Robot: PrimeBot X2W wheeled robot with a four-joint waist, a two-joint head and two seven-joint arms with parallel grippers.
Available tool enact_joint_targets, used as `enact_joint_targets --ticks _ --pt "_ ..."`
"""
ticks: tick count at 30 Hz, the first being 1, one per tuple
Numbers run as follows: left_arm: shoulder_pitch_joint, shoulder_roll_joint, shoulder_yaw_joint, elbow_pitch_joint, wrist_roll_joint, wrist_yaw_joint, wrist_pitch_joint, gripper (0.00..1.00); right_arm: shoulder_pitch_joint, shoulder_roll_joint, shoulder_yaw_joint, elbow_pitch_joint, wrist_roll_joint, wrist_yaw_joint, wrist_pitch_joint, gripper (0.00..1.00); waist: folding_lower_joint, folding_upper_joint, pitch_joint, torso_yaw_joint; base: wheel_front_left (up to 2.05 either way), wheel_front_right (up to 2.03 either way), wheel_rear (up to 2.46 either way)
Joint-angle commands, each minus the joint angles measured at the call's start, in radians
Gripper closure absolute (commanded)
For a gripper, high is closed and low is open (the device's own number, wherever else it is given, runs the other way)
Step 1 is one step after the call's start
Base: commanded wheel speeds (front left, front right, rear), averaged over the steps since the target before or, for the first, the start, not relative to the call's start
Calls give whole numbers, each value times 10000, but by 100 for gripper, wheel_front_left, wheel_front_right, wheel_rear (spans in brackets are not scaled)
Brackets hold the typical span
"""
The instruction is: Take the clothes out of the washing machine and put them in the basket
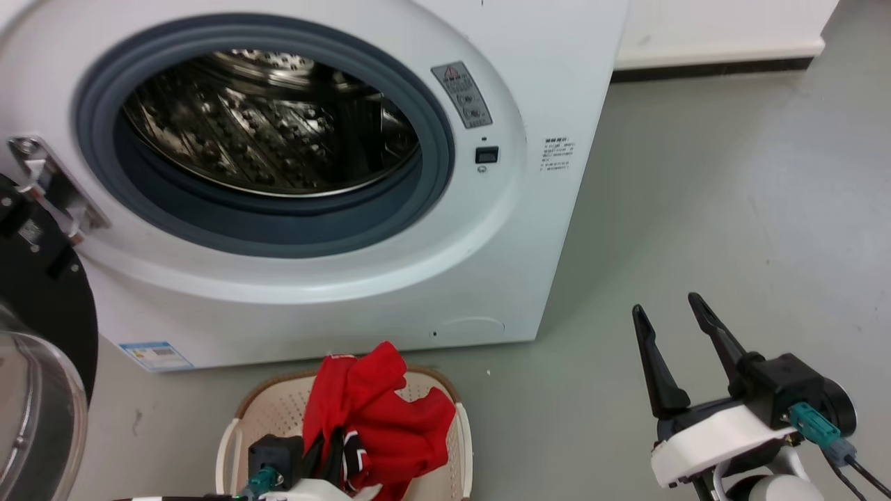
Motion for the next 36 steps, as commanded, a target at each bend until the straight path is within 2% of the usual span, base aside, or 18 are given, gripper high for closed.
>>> enact_joint_targets --ticks 1,12,19,23,30,36 --pt "-149 -33 -29 282 -69 -102 -81 100 -212 14 64 -37 -51 -7 -5 0 0 0 604 -202 0 0 0" --pt "-2009 -456 -92 3386 -24 -555 -778 100 -1291 17 311 124 142 -9 -365 0 0 0 2878 -1048 0 0 0" --pt "-3465 -568 -53 5216 96 -598 -974 100 -1940 20 557 320 293 -7 -673 0 0 0 4140 -1528 0 0 0" --pt "-4084 -631 33 6226 24 -697 -997 100 -2262 16 711 462 404 -7 -844 0 0 0 4671 -1788 0 0 0" --pt "-5021 -745 443 7627 -313 -566 -1040 100 -2698 19 962 647 566 -9 -1113 0 0 0 5496 -1972 0 0 0" --pt "-5211 -718 843 8382 -691 -638 -1028 100 -2935 16 1166 802 657 -7 -1257 0 0 0 5727 -2090 0 0 0"
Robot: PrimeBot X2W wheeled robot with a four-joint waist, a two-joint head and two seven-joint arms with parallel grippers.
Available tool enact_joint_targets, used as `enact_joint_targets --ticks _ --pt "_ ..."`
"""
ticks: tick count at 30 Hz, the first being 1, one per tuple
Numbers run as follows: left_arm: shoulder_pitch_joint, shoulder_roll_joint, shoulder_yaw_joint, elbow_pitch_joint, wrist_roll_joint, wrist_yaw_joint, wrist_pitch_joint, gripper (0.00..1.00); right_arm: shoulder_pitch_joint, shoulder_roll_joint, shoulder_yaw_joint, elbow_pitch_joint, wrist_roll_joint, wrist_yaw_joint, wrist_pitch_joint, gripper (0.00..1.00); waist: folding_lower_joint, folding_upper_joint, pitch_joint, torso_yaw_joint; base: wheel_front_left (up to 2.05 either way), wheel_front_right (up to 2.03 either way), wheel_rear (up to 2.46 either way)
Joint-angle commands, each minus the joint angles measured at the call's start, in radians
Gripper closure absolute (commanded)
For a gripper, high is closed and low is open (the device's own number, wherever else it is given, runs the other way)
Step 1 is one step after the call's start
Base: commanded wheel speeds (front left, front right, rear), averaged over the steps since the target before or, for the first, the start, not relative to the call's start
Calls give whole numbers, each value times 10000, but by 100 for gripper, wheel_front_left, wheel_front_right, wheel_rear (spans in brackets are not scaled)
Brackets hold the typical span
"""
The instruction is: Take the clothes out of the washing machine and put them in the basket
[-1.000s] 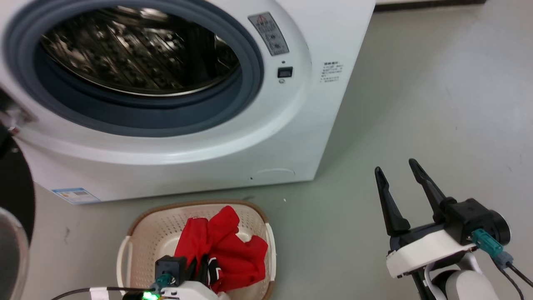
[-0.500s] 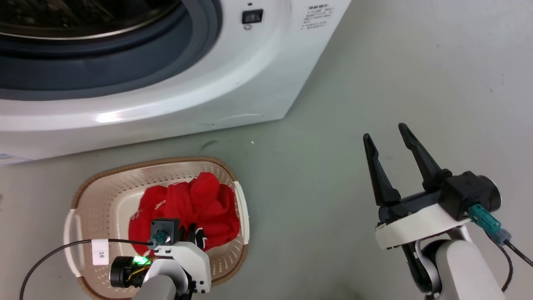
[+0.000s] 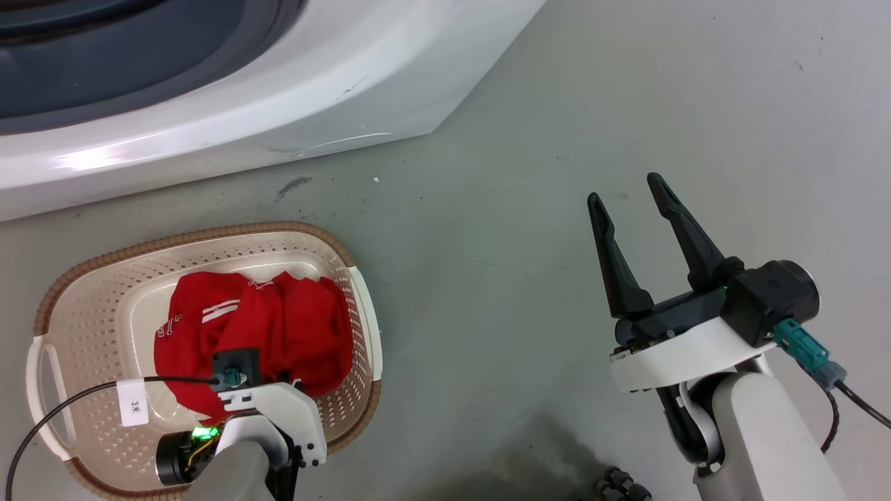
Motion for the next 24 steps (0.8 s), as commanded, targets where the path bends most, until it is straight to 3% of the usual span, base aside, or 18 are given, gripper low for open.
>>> enact_joint_targets --ticks 1,3,4,5,6,12,24 --pt "-31 10 20 90 -9 -35 -22 100 -141 24 45 30 56 -7 -46 0 -2 0 31 -29 0 0 0" --pt "81 -130 16 468 -165 -262 86 100 -191 21 84 126 53 -7 -141 0 -2 0 -42 12 0 0 0" --pt "96 -141 20 522 -182 -301 81 79 -194 21 71 167 29 -9 -124 0 -2 0 -105 40 0 0 0" --pt "117 -154 8 572 -206 -330 74 43 -188 21 39 217 1 -7 -117 0 -2 0 -184 83 0 0 0" --pt "158 -178 23 600 -252 -354 59 0 -183 21 9 267 -34 -7 -125 0 -2 0 -281 129 0 0 0" --pt "436 -354 -67 480 -177 -458 -28 0 151 20 -192 448 -252 -7 -75 0 -2 0 -1483 537 0 0 0" --pt "1931 -330 427 -2680 692 -416 -25 0 1532 17 -971 252 -766 -9 621 0 -2 0 -4576 1606 0 0 0"
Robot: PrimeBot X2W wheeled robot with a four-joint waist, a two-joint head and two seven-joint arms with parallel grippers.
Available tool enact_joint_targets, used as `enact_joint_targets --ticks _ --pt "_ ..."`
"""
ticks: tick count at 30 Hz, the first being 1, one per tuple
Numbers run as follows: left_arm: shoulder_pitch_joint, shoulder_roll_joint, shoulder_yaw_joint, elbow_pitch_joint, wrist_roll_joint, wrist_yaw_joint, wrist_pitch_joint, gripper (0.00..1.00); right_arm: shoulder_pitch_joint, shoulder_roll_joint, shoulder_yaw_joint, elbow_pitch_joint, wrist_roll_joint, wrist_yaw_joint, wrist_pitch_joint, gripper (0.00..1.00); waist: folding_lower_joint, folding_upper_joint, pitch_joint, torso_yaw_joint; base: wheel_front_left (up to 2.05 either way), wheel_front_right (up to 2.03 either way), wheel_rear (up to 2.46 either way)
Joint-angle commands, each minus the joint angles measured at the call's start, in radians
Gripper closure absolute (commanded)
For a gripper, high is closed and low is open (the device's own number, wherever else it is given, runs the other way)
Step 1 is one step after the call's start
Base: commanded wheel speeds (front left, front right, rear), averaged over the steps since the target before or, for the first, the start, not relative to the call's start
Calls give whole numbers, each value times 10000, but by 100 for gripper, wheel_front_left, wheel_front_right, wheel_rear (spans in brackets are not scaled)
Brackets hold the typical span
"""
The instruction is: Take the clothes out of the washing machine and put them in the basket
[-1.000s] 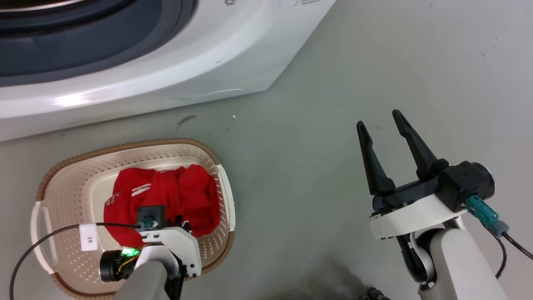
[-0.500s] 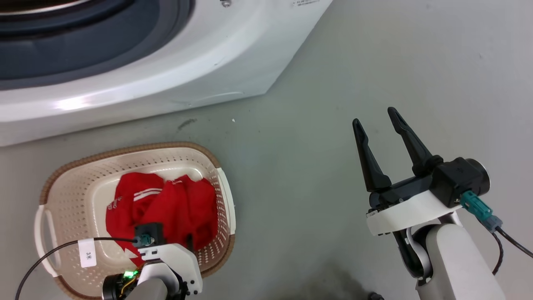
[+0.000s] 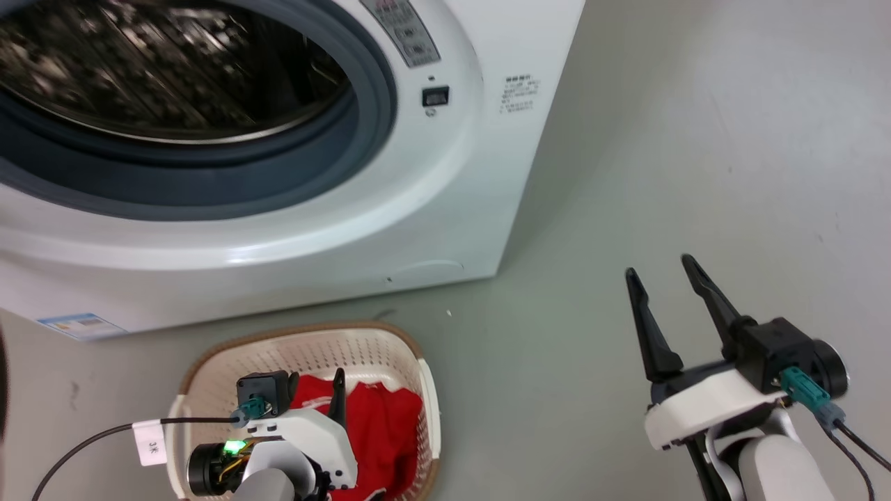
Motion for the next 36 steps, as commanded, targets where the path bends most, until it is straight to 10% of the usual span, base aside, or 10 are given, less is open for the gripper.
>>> enact_joint_targets --ticks 1,19,36 --pt "267 -2 76 -271 123 44 -21 0 243 6 -103 -71 -105 -9 56 0 1 0 -1058 601 0 0 0" --pt "2251 198 1119 -6483 2031 217 -23 0 1874 9 -1049 -1029 -271 -9 809 0 1 0 -2836 1699 0 0 0" --pt "4004 739 1173 -8897 2243 566 770 0 2410 10 -1325 -1320 -241 -7 926 0 1 0 -3298 1949 0 0 0"
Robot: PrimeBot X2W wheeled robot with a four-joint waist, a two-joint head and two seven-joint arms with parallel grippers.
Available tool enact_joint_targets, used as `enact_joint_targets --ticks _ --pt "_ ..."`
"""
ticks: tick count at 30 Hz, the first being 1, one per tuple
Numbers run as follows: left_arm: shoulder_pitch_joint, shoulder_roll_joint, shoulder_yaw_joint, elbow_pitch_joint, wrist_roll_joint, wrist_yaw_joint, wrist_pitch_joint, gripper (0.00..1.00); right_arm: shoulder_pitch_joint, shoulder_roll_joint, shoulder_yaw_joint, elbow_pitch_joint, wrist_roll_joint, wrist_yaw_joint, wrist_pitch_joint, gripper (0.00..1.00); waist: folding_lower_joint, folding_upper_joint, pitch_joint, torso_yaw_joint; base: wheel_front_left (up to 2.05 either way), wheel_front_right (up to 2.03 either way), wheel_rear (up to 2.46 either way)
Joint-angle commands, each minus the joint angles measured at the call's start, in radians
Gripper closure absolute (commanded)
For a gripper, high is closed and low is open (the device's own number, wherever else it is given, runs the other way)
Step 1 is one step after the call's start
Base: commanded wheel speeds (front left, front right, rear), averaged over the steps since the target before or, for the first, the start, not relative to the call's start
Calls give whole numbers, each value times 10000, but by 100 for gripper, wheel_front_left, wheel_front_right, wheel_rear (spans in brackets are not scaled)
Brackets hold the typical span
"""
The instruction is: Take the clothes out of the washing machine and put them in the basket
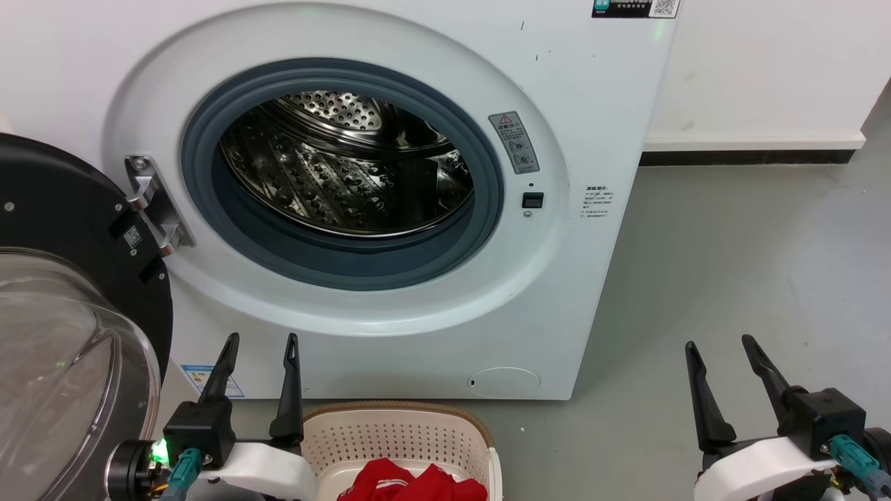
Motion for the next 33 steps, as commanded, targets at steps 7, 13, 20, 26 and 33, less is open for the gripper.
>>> enact_joint_targets --ticks 7,13,20,26,33 --pt "187 -62 -59 -67 -138 95 38 0 56 13 142 -91 93 -7 45 0 0 0 21 88 0 0 0" --pt "46 -23 -112 -19 -173 103 54 0 57 13 170 -120 73 -7 64 0 0 0 21 21 0 0 0" --pt "8 29 -152 32 -220 128 52 0 65 13 166 -123 109 -7 50 0 0 0 38 -36 0 0 0" --pt "-19 101 -188 64 -237 136 77 0 80 13 179 -77 152 -7 16 0 0 0 47 -62 0 0 0" --pt "39 104 -206 63 -255 137 79 100 9 2 185 -38 171 0 26 100 0 0 58 -49 0 0 0"
